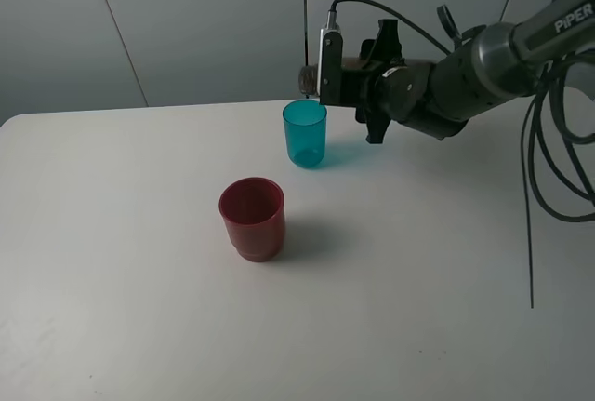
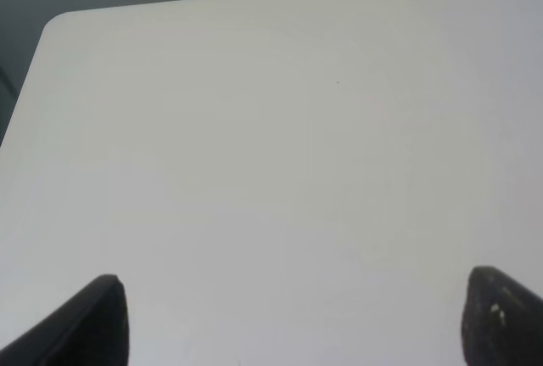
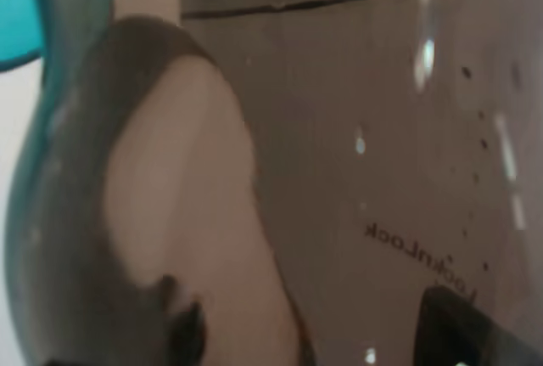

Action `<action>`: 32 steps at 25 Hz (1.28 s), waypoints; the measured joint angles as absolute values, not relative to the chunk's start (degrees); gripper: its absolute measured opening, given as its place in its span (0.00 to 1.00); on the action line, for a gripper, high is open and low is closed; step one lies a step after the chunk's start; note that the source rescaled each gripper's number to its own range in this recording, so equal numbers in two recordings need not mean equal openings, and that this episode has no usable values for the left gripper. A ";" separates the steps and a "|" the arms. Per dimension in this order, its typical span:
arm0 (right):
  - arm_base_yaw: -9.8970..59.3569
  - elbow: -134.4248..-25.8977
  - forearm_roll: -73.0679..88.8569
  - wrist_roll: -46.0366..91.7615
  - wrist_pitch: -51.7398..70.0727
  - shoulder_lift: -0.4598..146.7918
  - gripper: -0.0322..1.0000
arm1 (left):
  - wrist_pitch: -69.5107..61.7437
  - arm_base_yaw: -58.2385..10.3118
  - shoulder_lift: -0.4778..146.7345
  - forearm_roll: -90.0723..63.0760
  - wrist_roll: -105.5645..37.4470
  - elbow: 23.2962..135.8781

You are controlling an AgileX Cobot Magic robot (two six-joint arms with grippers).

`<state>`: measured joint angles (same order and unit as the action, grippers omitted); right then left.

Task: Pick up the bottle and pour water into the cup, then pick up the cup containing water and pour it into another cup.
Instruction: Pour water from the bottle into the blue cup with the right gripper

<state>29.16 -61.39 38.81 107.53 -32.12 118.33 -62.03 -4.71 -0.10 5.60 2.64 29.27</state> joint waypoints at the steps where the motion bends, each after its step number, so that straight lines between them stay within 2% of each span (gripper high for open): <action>1: 29.16 -62.09 38.77 107.99 -32.30 118.69 0.08 | -62.03 -4.71 -0.10 5.60 2.64 29.27; 20: 27.99 -65.18 39.48 119.53 -34.88 120.75 0.08 | -62.03 -4.71 -0.10 5.60 2.64 29.27; 32: 27.99 -65.18 38.15 119.79 -37.23 120.75 0.08 | -62.03 -4.71 -0.10 5.60 2.64 29.27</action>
<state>27.99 -65.18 38.15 119.79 -37.23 120.75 -62.03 -4.71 -0.10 5.60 2.64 29.27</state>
